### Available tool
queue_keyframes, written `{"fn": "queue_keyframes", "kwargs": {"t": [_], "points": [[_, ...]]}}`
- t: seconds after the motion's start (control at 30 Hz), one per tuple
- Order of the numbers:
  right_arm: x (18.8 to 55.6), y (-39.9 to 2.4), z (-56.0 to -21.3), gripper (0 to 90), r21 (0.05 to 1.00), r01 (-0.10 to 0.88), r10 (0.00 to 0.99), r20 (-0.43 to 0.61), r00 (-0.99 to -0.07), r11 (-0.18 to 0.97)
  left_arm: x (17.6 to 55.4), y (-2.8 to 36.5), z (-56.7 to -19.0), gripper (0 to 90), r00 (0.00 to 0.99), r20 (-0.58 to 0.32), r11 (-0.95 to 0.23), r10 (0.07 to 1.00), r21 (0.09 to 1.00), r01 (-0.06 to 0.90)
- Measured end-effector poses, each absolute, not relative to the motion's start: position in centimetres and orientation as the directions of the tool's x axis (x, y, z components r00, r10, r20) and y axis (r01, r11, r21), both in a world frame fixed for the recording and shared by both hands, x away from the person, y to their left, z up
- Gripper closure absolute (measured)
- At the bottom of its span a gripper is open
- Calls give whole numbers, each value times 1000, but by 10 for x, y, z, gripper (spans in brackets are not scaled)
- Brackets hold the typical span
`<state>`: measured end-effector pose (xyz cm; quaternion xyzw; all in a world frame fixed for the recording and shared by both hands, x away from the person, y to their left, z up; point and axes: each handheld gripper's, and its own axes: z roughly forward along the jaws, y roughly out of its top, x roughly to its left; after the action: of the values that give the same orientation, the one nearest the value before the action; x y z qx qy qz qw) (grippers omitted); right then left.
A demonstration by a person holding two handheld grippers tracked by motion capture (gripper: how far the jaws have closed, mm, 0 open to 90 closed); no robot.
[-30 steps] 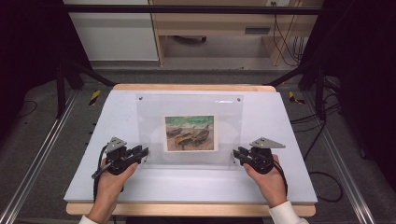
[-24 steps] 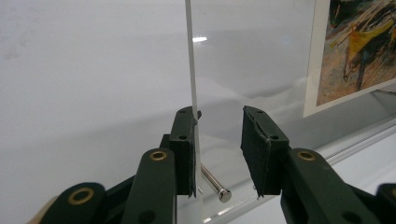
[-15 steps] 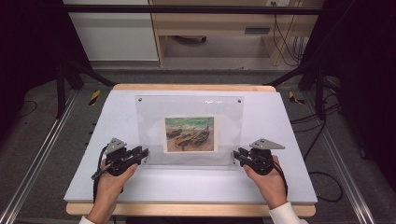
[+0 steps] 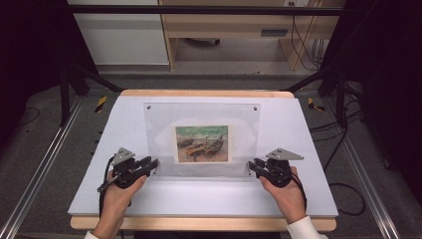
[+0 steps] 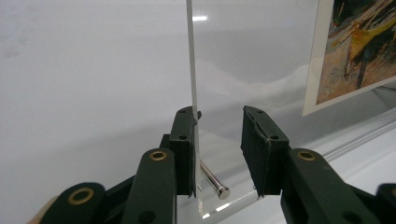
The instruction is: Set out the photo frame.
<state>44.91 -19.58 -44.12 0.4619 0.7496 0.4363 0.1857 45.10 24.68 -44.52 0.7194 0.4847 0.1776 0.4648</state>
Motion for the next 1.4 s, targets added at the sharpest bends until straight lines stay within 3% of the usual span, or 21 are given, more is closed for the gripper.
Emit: {"fn": "queue_keyframes", "kwargs": {"t": [1.4], "points": [[438,-196,-446,706,817,536,850,115,-515,214,438,248,-450,648,500,-157,-154,852,837,525]]}}
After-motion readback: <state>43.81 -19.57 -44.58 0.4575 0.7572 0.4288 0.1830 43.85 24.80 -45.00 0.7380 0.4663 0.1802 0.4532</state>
